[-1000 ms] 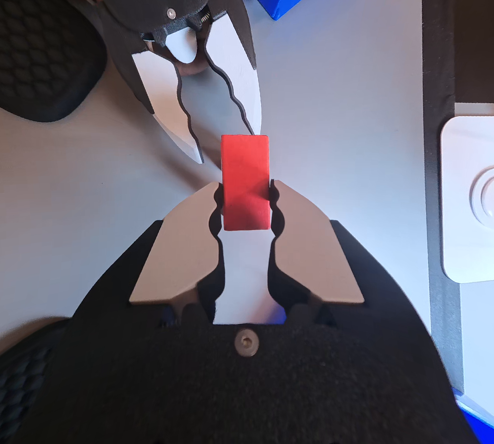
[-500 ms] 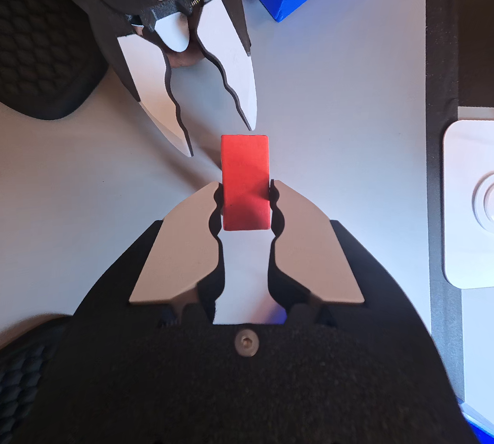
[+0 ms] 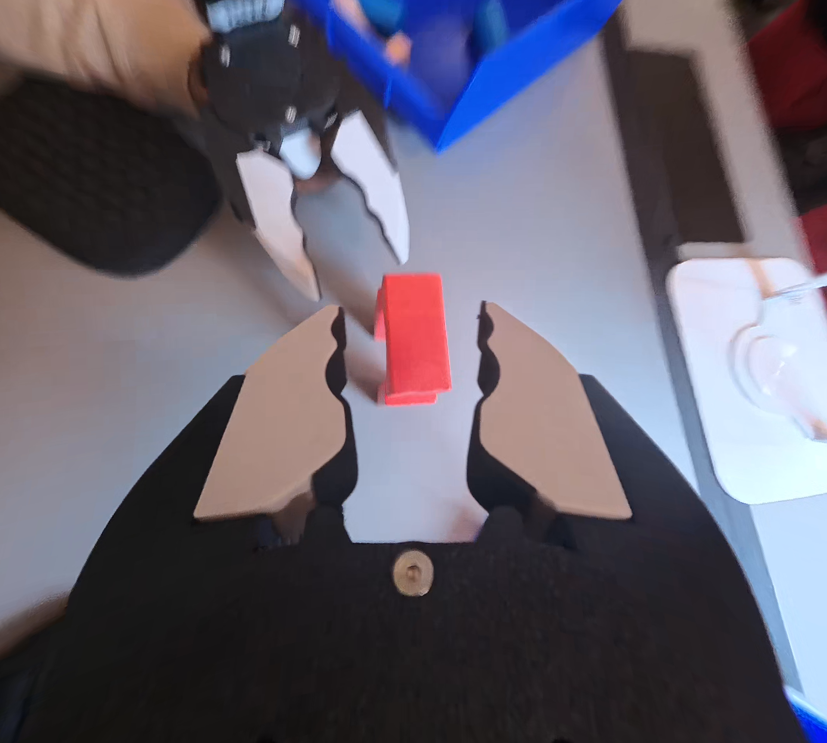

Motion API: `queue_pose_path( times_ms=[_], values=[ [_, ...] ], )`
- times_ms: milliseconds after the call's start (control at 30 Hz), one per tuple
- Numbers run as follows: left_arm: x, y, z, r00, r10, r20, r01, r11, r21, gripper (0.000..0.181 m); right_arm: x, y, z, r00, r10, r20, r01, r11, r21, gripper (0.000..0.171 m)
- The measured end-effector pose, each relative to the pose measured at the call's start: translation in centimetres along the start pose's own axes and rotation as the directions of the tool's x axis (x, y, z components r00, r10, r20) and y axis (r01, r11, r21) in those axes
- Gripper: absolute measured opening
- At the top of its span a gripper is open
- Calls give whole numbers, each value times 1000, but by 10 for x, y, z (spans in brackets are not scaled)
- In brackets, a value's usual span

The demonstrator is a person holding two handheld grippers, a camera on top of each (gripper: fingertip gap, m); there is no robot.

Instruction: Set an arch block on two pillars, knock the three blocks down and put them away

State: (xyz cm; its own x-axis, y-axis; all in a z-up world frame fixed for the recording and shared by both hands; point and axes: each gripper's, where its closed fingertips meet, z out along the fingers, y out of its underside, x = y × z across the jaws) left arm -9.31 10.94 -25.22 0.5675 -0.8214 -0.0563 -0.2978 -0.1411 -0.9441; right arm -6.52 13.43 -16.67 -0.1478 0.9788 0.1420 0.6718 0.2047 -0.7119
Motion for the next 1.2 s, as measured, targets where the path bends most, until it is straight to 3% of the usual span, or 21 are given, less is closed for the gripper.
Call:
queue_pose_path(
  times_ms=[100,200,400,533,800,933,1200],
  values=[
    [6,-6,-13,1000,-12,12,12,1000,28,58,-1,-8,-20,986,33,-162,-5,986,169,70],
    [9,-13,-25,998,-28,62,26,999,39,57,-15,15,-28,941,160,-297,-71,955,289,75],
    [14,-11,-29,976,-52,213,56,998,-14,60,-75,90,9,849,392,-355,-299,910,288,87],
    [17,-2,-34,943,-56,328,79,995,-56,59,-83,90,2,806,344,-482,-222,930,293,89],
    [35,9,-49,875,-62,481,115,990,-82,66,-81,92,3,772,414,-481,-287,904,318,91],
    [41,9,-49,852,-96,515,162,983,-85,70,-79,97,4,761,427,-488,-307,900,308,91],
    [48,-7,-53,822,-50,567,117,990,-82,72,-77,95,2,739,442,-509,-307,893,329,91]
  ],
)
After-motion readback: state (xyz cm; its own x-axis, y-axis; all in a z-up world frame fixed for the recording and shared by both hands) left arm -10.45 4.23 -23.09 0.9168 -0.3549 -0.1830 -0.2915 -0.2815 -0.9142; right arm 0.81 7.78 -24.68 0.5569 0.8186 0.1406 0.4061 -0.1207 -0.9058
